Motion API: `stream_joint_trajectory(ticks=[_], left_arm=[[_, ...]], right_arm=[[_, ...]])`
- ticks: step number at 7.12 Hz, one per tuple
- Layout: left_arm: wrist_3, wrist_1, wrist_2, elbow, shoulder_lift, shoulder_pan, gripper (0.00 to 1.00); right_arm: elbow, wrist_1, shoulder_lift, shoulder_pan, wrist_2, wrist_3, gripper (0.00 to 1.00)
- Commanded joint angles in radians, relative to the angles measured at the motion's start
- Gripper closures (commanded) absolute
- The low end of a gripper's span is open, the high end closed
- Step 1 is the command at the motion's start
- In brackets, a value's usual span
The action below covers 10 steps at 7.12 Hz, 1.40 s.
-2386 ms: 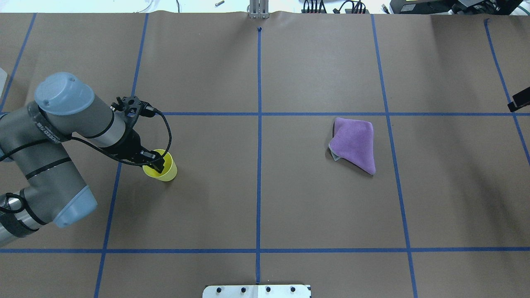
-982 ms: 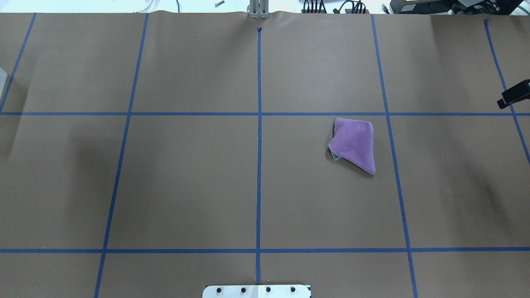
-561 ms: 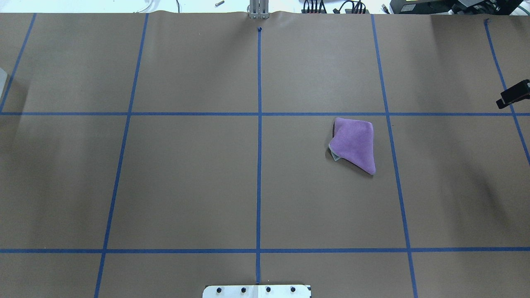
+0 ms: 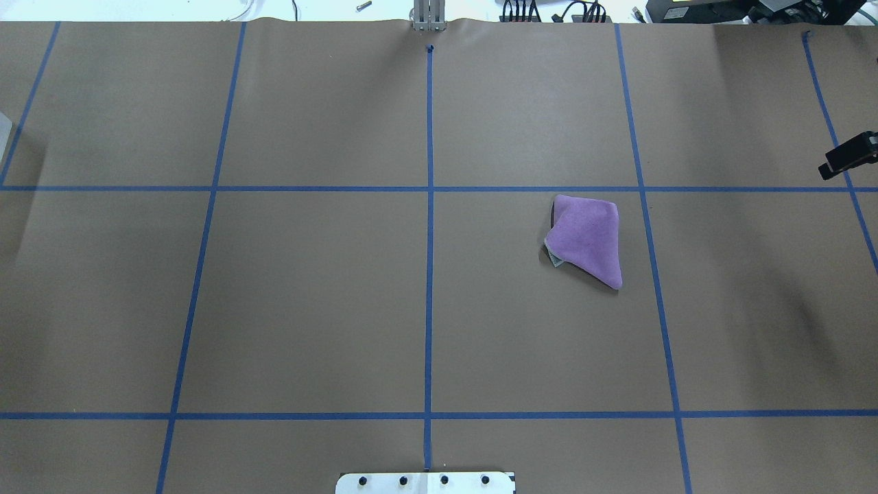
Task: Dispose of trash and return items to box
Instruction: 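Set the yellow cup in the clear box beside the bowl, release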
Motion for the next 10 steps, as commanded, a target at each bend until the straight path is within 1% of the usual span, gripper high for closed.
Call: stream_joint_trajectory(ticks=[1,2,3,4,5,7,8,9,10], left_arm=[[0.000,-0.049,0.022,0.051,0.001,0.009,1.00],[0.000,-0.083,0.022,0.052,0.008,0.013,0.94],[0.000,-0.095,0.020,0.052,0.013,0.014,0.78],[0.001,-0.117,0.020,0.050,0.014,0.014,0.20],[0.001,-0.141,0.018,0.049,0.013,0.014,0.02],[-0.002,-0.129,-0.004,0.030,-0.010,-0.005,0.01],[-0.013,-0.070,-0.061,-0.018,-0.021,-0.037,0.01],[-0.013,0.114,-0.084,-0.166,-0.016,-0.054,0.01],[-0.017,0.321,-0.081,-0.385,0.011,-0.063,0.01]], right_arm=[[0.000,0.000,0.002,-0.004,0.000,0.000,0.00],[0.000,0.000,0.002,-0.004,0.000,0.000,0.00],[0.000,0.000,0.002,-0.004,0.000,0.000,0.00],[0.000,0.000,0.002,-0.004,0.000,0.000,0.00],[0.000,0.000,0.002,-0.004,0.000,0.000,0.00],[0.001,-0.002,0.002,-0.004,0.000,0.000,0.00],[0.001,-0.002,0.002,-0.004,0.001,0.002,0.00],[0.001,-0.002,0.002,-0.004,0.001,0.002,0.00],[0.001,-0.002,0.002,-0.004,0.001,0.002,0.00]])
